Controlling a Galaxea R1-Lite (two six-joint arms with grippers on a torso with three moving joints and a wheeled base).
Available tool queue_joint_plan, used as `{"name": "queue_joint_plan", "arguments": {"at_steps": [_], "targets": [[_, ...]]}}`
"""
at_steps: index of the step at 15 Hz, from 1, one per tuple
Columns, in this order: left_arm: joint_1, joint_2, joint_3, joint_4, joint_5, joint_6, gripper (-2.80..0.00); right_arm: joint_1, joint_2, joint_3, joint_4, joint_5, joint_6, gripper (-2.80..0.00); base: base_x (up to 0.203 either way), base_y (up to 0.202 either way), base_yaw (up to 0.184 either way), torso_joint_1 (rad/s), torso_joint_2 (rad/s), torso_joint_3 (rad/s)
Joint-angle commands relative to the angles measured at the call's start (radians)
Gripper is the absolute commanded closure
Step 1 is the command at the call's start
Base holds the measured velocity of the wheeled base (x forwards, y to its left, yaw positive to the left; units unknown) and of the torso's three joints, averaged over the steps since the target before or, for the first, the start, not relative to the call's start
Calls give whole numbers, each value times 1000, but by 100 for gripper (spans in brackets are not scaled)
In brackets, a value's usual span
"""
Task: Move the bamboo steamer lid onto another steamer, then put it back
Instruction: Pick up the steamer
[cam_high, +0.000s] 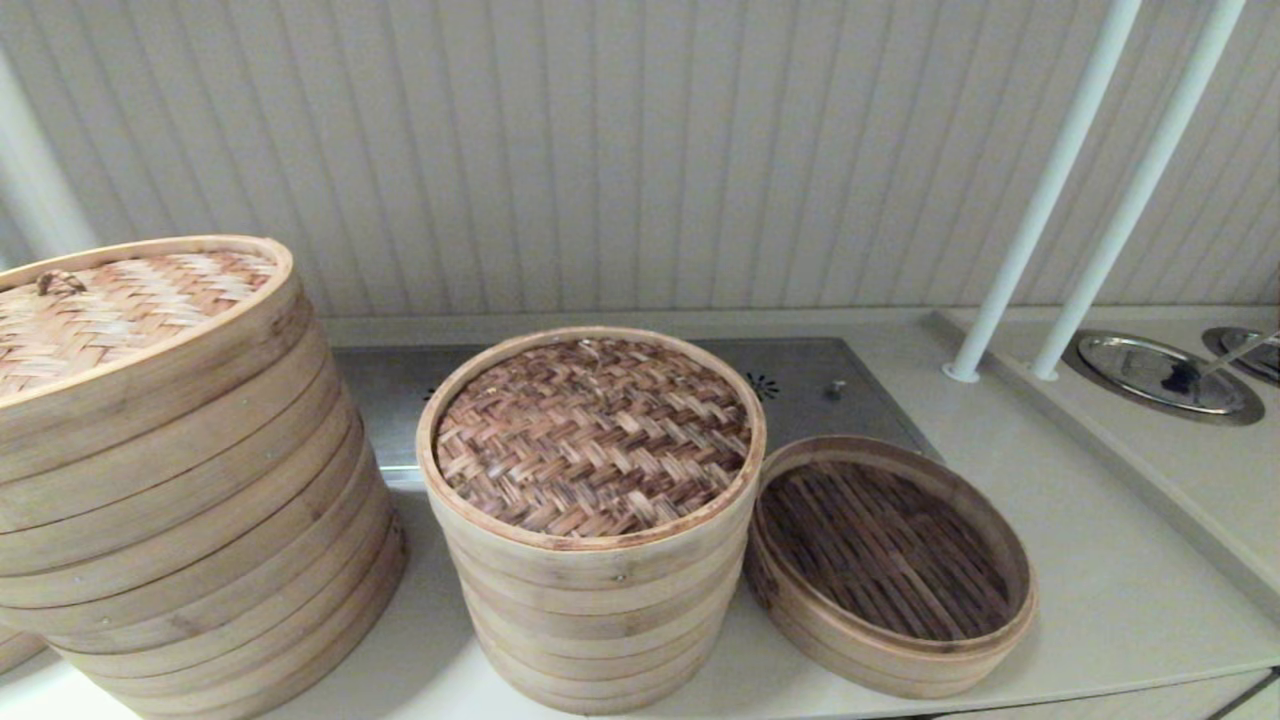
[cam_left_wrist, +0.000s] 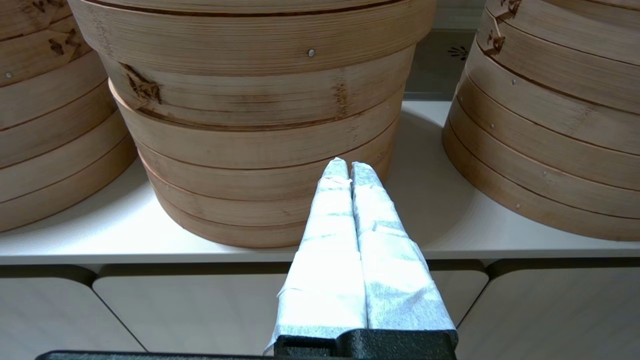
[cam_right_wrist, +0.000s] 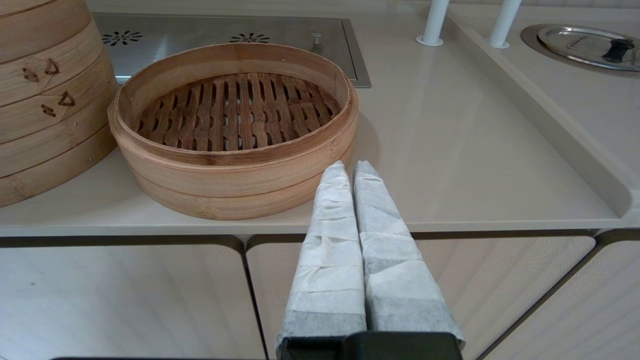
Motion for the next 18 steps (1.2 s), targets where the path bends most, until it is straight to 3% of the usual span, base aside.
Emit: {"name": "queue_joint_plan", "arguments": {"at_steps": [1, 15, 18], "targets": [[0, 0, 0, 0, 0, 0, 0, 0, 6, 3, 0, 1, -1, 0, 0, 0, 0, 0, 0, 0], [0, 0, 0, 0, 0, 0, 0, 1, 6, 0, 5, 1, -21, 0, 0, 0, 0, 0, 0, 0], [0, 0, 0, 0, -1, 0, 0, 2, 86, -56, 0, 4, -24, 0, 0, 0, 0, 0, 0, 0]]}}
